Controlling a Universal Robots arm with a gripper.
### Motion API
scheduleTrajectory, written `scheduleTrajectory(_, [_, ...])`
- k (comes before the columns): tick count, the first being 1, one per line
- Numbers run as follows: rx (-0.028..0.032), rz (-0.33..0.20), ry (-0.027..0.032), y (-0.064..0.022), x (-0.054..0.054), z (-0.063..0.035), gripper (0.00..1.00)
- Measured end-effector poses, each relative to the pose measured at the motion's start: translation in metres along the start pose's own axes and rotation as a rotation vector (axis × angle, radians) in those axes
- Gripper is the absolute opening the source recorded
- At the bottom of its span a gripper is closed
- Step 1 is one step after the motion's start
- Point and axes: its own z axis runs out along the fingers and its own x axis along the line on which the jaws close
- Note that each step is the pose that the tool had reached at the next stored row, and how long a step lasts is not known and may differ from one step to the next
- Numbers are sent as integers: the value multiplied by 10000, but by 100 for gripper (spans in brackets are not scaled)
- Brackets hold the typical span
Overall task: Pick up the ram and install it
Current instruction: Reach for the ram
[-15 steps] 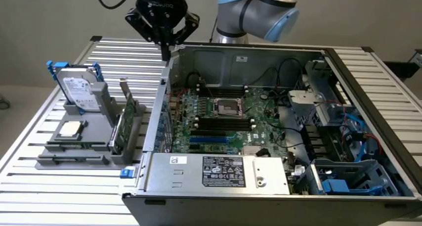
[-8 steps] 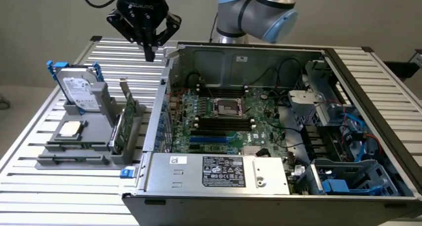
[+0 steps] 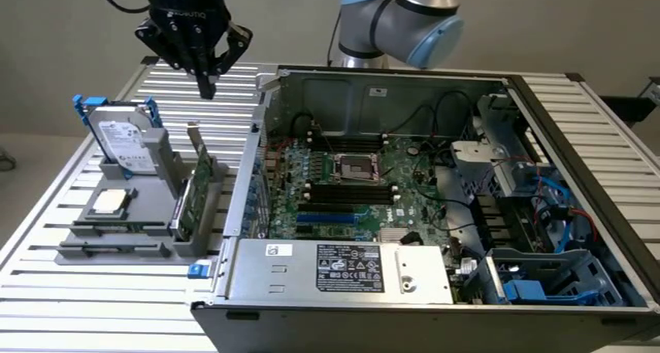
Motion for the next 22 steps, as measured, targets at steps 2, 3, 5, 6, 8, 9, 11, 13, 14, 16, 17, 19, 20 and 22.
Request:
scheduleTrajectory(2, [-7,-6,-108,-7,91,12,11])
scheduleTrajectory(3, [-11,-10,-165,-11,135,17,11])
scheduleTrajectory(5, [-19,-15,-282,-18,228,26,11])
scheduleTrajectory(6, [-22,-17,-323,-21,274,30,11])
scheduleTrajectory(8, [-25,-20,-360,-28,363,36,11])
scheduleTrajectory(9, [-26,-20,-371,-31,408,38,11])
scheduleTrajectory(11, [-27,-21,-385,-38,499,44,11])
scheduleTrajectory(13, [-27,-22,-388,-48,588,51,11])
scheduleTrajectory(14, [-27,-21,-388,-53,633,54,11])
scheduleTrajectory(16, [-26,-33,-386,-64,722,60,11])
scheduleTrajectory(17, [-26,-52,-386,-68,758,64,11])
scheduleTrajectory(19, [-25,-113,-384,-75,812,69,11])
scheduleTrajectory(20, [-24,-157,-381,-78,830,71,11])
scheduleTrajectory(22, [-21,-288,-374,-86,851,73,11])
